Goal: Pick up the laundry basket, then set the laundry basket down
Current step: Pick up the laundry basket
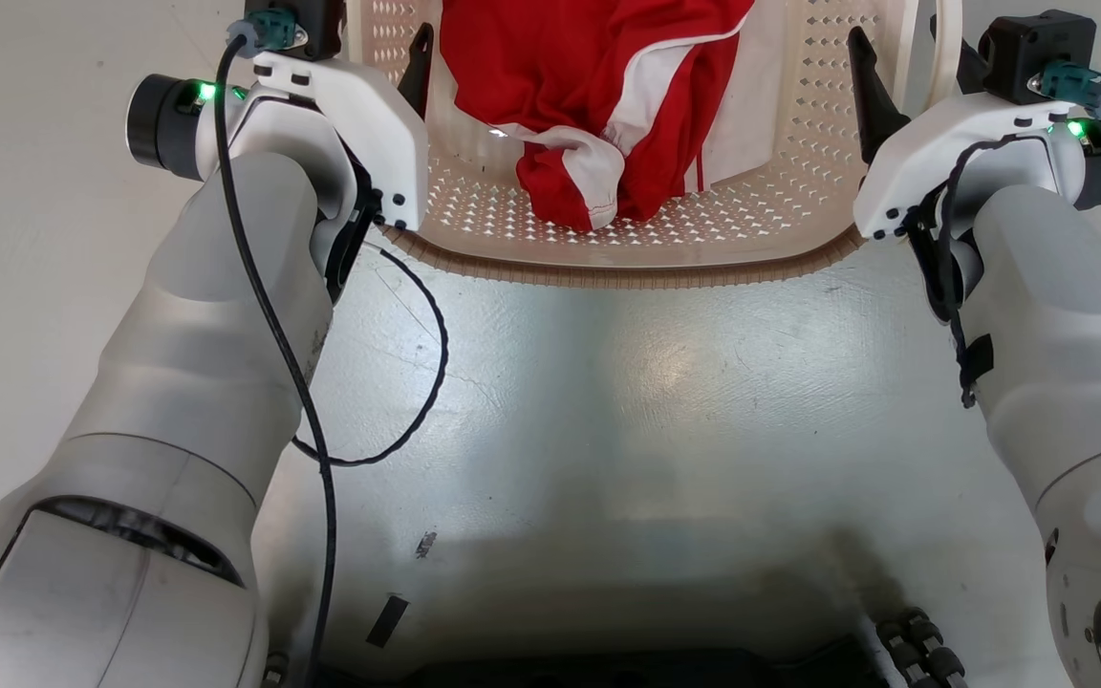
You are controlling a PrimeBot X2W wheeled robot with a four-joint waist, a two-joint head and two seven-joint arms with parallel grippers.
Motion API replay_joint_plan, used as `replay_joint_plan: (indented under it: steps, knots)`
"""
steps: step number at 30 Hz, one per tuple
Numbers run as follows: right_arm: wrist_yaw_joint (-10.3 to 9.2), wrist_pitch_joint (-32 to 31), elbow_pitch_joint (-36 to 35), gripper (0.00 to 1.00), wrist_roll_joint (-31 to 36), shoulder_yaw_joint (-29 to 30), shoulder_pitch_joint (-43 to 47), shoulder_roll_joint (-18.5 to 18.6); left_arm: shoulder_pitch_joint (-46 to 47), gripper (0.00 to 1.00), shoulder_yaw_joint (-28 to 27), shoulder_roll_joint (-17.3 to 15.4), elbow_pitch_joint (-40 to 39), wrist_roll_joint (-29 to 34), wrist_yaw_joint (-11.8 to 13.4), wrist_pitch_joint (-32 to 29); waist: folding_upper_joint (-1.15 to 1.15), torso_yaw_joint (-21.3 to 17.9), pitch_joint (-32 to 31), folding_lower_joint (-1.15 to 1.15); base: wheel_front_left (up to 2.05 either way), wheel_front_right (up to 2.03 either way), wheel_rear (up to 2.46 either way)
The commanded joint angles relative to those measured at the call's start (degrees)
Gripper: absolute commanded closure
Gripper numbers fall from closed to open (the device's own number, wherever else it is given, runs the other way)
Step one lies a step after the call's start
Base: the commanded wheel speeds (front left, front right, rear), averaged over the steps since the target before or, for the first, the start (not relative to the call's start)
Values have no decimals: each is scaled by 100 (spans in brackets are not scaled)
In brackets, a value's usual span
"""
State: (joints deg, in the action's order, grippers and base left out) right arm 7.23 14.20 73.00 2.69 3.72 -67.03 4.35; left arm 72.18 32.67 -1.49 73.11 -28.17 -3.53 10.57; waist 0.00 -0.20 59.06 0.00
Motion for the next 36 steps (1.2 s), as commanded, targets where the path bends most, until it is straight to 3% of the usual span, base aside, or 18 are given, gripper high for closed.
replay_joint_plan:
  steps: [1, 19, 36]
  knots:
    - [25, 17, 32, 100, -164, -139, 207, -147, 11, 100, -9, -139, -24, -67, -9, -16, 0, 20, -9, 0, 0, 0, 0]
    - [25, -343, 84, 100, -442, -468, 485, -147, -460, 100, 223, -139, 6, -396, 101, -85, 0, -29, -530, 0, 0, 0, 0]
    - [25, -1004, -196, 100, -1272, -2084, 1563, -147, -1877, 100, 305, -139, 70, -795, 172, -168, 0, -226, -2262, 0, 0, 0, 0]
